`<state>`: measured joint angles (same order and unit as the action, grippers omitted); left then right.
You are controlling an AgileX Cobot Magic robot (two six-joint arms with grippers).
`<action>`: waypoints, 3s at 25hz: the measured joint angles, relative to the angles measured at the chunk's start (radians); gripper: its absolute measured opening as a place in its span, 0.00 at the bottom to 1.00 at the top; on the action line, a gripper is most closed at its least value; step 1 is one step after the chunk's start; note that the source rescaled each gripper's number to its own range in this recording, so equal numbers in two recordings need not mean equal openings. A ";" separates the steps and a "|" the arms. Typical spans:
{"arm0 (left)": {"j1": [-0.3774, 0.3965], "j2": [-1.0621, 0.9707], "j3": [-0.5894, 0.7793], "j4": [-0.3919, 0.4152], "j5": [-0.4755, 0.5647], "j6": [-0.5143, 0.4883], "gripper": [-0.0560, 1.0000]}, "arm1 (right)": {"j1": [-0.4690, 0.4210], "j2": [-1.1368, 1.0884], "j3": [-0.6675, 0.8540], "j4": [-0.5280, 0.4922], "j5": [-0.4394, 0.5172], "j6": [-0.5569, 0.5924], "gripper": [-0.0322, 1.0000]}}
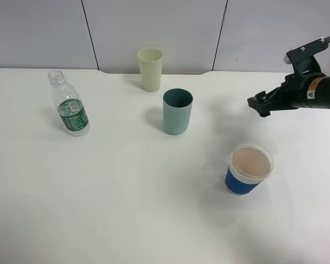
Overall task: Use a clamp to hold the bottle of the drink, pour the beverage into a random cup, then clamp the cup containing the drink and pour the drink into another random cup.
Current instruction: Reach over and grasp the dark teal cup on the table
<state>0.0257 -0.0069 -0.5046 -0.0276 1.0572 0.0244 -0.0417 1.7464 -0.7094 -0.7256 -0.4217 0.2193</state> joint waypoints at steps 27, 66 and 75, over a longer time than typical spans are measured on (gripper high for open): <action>0.000 0.000 0.000 0.000 -0.001 0.000 1.00 | -0.038 0.249 -0.234 -0.707 -0.399 0.382 0.82; 0.000 0.000 0.000 0.001 -0.001 0.000 1.00 | 0.060 0.355 -0.344 -0.914 -0.546 0.256 0.81; 0.000 0.000 0.000 0.001 -0.001 0.000 1.00 | 0.086 0.456 -0.347 -0.802 -0.616 0.184 0.81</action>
<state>0.0257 -0.0069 -0.5046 -0.0269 1.0560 0.0244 0.0443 2.2021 -1.0561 -1.5279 -1.0378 0.4033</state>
